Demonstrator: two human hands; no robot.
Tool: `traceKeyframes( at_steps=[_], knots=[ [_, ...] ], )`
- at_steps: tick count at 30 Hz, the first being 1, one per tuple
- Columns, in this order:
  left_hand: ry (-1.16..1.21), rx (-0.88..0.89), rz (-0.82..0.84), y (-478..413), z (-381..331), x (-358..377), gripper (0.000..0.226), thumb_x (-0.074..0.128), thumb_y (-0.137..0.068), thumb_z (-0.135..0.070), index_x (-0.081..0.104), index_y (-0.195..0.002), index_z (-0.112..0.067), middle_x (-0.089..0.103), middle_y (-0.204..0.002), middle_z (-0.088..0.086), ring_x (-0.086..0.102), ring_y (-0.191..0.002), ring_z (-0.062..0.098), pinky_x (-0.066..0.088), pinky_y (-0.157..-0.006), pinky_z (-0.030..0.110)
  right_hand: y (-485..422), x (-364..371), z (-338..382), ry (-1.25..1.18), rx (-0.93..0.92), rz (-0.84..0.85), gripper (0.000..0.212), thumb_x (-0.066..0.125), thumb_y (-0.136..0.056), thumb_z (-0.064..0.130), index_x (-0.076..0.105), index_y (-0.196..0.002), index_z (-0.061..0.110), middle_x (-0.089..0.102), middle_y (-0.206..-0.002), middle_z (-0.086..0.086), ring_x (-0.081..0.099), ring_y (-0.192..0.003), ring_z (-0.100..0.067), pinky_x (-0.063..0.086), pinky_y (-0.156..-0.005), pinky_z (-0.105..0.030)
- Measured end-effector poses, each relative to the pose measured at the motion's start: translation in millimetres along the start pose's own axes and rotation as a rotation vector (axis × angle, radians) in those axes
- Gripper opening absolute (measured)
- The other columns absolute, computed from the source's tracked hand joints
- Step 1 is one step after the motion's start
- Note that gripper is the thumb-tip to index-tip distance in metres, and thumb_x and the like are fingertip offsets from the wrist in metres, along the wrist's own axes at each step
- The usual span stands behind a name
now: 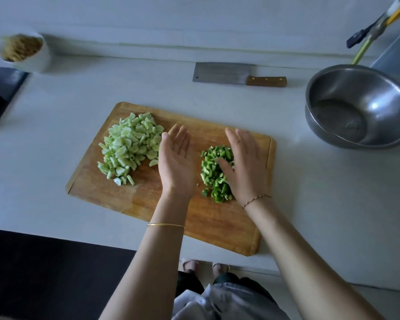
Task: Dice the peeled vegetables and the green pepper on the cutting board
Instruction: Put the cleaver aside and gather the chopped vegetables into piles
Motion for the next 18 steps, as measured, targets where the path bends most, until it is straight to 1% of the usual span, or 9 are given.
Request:
traceKeyframes(
  at_steps=[2,4,6,8,9,12,13,15,18],
  knots=[
    [-0.059,0.110,-0.039,-3.8,-19.4,-15.0,0.036,0.031,-0.103,-0.021,0.050,-0.128,-0.002,0.056,-0.131,0.014,0.053,-0.124,0.024,0.039,-0.108,0.033,-6.7,0.2,6.4,-0.025,-0.052,-0.062,0.056,0.071,-0.082,0.005,0.051,-0.135,0.003,0.053,-0.135,-0.021,0.047,-0.129,-0.037,0.036,-0.108,-0.046],
    [-0.140,0.252,-0.095,-3.9,-40.4,-32.5,0.030,0.036,-0.101,-0.012,0.054,-0.123,-0.003,0.058,-0.127,0.014,0.055,-0.121,0.024,0.044,-0.104,0.032,-12.8,7.3,23.0,-0.169,-0.055,-0.058,0.050,0.063,-0.083,-0.007,0.053,-0.132,0.000,0.054,-0.133,-0.021,0.049,-0.126,-0.036,0.039,-0.108,-0.044],
    [-0.219,0.385,-0.208,-2.1,-61.4,-54.5,0.026,0.041,-0.096,-0.008,0.060,-0.115,-0.006,0.063,-0.121,0.010,0.058,-0.117,0.018,0.046,-0.100,0.030,-16.5,19.6,46.0,-0.275,-0.067,-0.061,0.047,0.053,-0.084,-0.014,0.054,-0.129,-0.002,0.055,-0.131,-0.021,0.051,-0.124,-0.033,0.037,-0.108,-0.030],
    [-0.265,0.479,-0.342,-3.2,-81.6,-80.3,0.025,0.047,-0.089,-0.012,0.063,-0.109,-0.011,0.066,-0.113,0.002,0.061,-0.110,0.010,0.047,-0.096,0.025,-15.0,35.8,72.5,-0.343,-0.071,-0.059,0.045,0.048,-0.086,-0.015,0.053,-0.129,-0.004,0.055,-0.129,-0.021,0.053,-0.122,-0.031,0.031,-0.106,-0.013],
    [-0.283,0.505,-0.400,-5.6,-90.9,-91.8,0.026,0.049,-0.086,-0.015,0.064,-0.107,-0.013,0.066,-0.110,0.000,0.061,-0.107,0.008,0.046,-0.094,0.023,-12.6,45.9,84.4,-0.385,-0.041,-0.045,0.043,0.047,-0.088,-0.013,0.052,-0.130,-0.005,0.055,-0.130,-0.021,0.053,-0.123,-0.031,0.030,-0.105,-0.011],
    [-0.388,0.497,-0.518,-19.2,-114.3,-118.2,0.027,0.048,-0.090,-0.012,0.064,-0.112,-0.013,0.064,-0.117,-0.001,0.058,-0.107,0.007,0.045,-0.093,0.017,-6.0,79.3,108.6,-0.528,0.155,0.023,0.041,0.045,-0.096,-0.002,0.044,-0.136,-0.005,0.050,-0.137,-0.021,0.048,-0.129,-0.030,0.034,-0.108,-0.025],
    [-0.441,0.489,-0.517,-25.7,-119.9,-123.4,0.028,0.047,-0.092,-0.011,0.064,-0.115,-0.013,0.063,-0.119,-0.001,0.056,-0.107,0.004,0.044,-0.090,0.011,-5.9,89.2,112.6,-0.552,0.209,0.033,0.041,0.045,-0.098,0.003,0.043,-0.138,-0.005,0.048,-0.139,-0.020,0.046,-0.131,-0.029,0.033,-0.109,-0.026],
    [-0.532,0.463,-0.438,-43.1,-131.8,-128.6,0.029,0.046,-0.094,-0.012,0.063,-0.117,-0.016,0.062,-0.121,-0.006,0.054,-0.109,-0.003,0.041,-0.083,0.003,-10.8,106.9,116.7,-0.560,0.282,0.004,0.042,0.044,-0.100,0.012,0.043,-0.138,-0.004,0.047,-0.141,-0.018,0.043,-0.133,-0.027,0.030,-0.110,-0.026],
    [-0.723,0.373,-0.215,-85.1,-150.8,-130.1,0.028,0.046,-0.095,-0.016,0.063,-0.116,-0.022,0.061,-0.118,-0.012,0.053,-0.109,-0.005,0.041,-0.081,0.005,-25.6,128.8,120.6,-0.581,0.399,-0.096,0.049,0.038,-0.097,0.026,0.047,-0.136,-0.002,0.050,-0.139,-0.015,0.043,-0.132,-0.025,0.028,-0.108,-0.021]
  ],
)
Point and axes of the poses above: each hand's wrist, its own y-axis away from the middle knuckle, its own x-axis out of the palm, z = x × y, the point moved 3 cm from there along -y, towards the middle knuckle
